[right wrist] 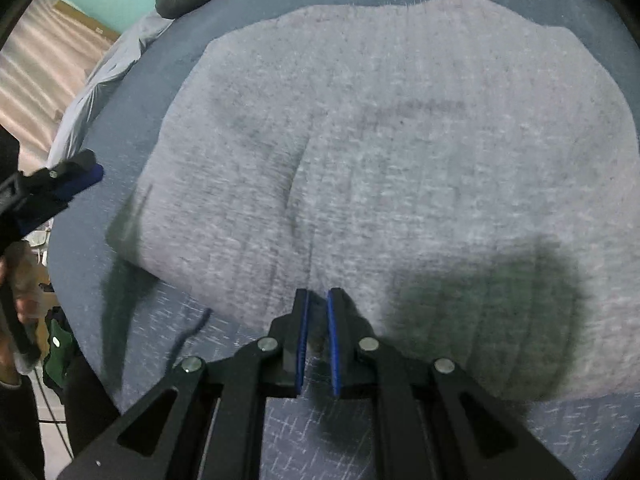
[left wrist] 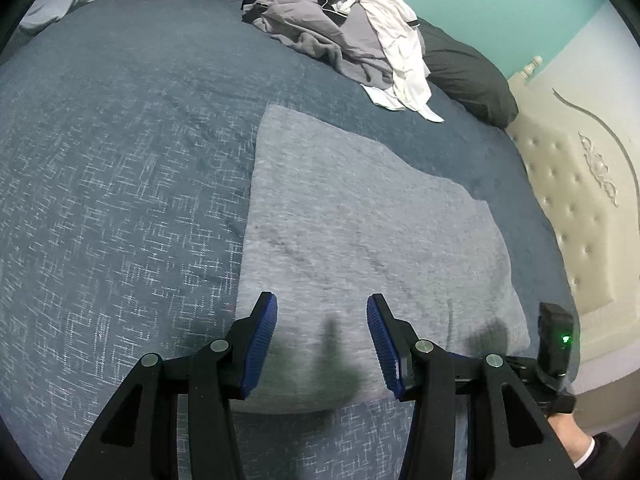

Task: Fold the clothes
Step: 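Press along the folded sweater edge with both grippers, then sweep both open grippers over the folded grey sweater to flatten it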

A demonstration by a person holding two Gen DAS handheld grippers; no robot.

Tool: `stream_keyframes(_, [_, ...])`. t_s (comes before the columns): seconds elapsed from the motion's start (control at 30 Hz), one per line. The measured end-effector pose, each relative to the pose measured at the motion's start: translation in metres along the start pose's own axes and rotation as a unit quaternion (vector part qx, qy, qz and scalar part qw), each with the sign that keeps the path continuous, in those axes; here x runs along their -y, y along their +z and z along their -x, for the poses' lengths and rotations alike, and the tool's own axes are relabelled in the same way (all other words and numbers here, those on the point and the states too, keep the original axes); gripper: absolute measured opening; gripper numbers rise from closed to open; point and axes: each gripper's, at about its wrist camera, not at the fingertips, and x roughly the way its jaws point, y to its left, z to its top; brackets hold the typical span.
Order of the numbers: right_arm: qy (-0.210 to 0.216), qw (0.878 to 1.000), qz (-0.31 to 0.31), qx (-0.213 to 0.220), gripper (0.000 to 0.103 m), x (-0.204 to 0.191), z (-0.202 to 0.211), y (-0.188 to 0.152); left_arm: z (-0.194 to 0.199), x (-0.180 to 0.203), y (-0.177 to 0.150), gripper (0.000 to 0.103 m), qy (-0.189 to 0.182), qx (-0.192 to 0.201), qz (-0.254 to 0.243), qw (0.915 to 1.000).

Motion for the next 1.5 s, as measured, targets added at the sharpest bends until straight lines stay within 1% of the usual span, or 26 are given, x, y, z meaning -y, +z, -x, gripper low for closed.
stream_keyframes(0.1, [-0.012,1.0,0.008,0.001,0.007,-0.004,0.0,-0.001,0.003,-0.003,0.002,0.051,0.0,0.001,0.005,1.0])
stream_keyframes(0.17, [-0.013,1.0,0.004,0.004,0.007,-0.006,0.009,0.002,0.005,-0.003,0.003,0.051,-0.002,0.002,0.008,1.0])
stream_keyframes(0.2, [-0.013,1.0,0.003,0.009,0.007,-0.007,0.015,0.004,0.006,-0.003,0.003,0.051,-0.003,0.003,0.008,1.0])
stream_keyframes(0.27, [-0.01,0.999,0.001,0.034,0.007,-0.01,0.031,0.009,0.007,-0.004,0.004,0.051,-0.003,0.003,0.008,1.0])
stream_keyframes(0.33, [-0.003,0.999,-0.001,0.039,0.007,-0.012,0.034,0.013,0.007,-0.006,0.004,0.051,-0.005,0.003,0.015,0.9999])
stream_keyframes(0.47, [-0.019,1.0,0.003,0.017,0.007,-0.015,0.017,0.01,0.01,-0.011,0.004,0.051,-0.006,0.003,0.023,0.9997])
stream_keyframes(0.57, [-0.016,1.0,-0.015,0.006,0.007,-0.006,0.001,0.002,0.011,-0.013,0.004,0.051,-0.003,0.002,0.022,0.9997])
stream_keyframes(0.63, [-0.016,1.0,-0.022,0.007,0.006,0.0,-0.007,-0.004,0.011,-0.015,0.004,0.051,-0.003,0.001,0.022,0.9997])
stream_keyframes(0.7, [-0.016,1.0,-0.025,0.01,0.006,-0.001,-0.005,-0.005,0.011,-0.016,0.004,0.051,-0.003,0.001,0.022,0.9997])
stream_keyframes(0.87, [-0.016,0.998,-0.051,0.032,0.006,0.002,0.02,-0.01,0.012,-0.017,0.004,0.051,-0.002,0.001,0.021,0.9998])
stream_keyframes(0.93, [-0.002,0.998,-0.066,0.017,0.006,0.005,0.018,-0.017,0.011,-0.017,0.004,0.051,-0.003,0.0,0.024,0.9997])
stream_keyframes(1.07, [-0.021,0.998,-0.054,0.0,0.006,0.003,0.006,-0.019,0.008,-0.015,0.003,0.052,-0.007,-0.004,0.023,0.9997])
stream_keyframes(1.13, [-0.023,0.998,-0.057,-0.005,0.006,0.003,-0.001,-0.017,0.009,-0.015,0.003,0.052,-0.008,-0.005,0.023,0.9997])
stream_keyframes(1.2, [-0.024,0.998,-0.06,-0.008,0.006,0.001,0.002,-0.016,0.012,-0.016,0.004,0.052,-0.007,-0.002,0.023,0.9997])
stream_keyframes(1.3, [0.002,0.997,-0.083,0.002,0.006,0.004,0.018,-0.013,0.014,-0.017,0.005,0.052,-0.006,0.002,0.025,0.9997])
stream_keyframes(1.37, [0.009,0.997,-0.083,0.002,0.006,0.003,0.022,-0.014,0.015,-0.018,0.005,0.052,-0.005,0.002,0.026,0.9997])
stream_keyframes(1.47, [-0.005,0.997,-0.075,-0.025,0.006,0.001,0.008,-0.02,0.017,-0.02,0.006,0.052,-0.005,0.004,0.027,0.9996])
stream_keyframes(1.5, [-0.005,0.997,-0.076,-0.026,0.006,0.003,0.006,-0.023,0.017,-0.02,0.006,0.052,-0.005,0.005,0.026,0.9996])
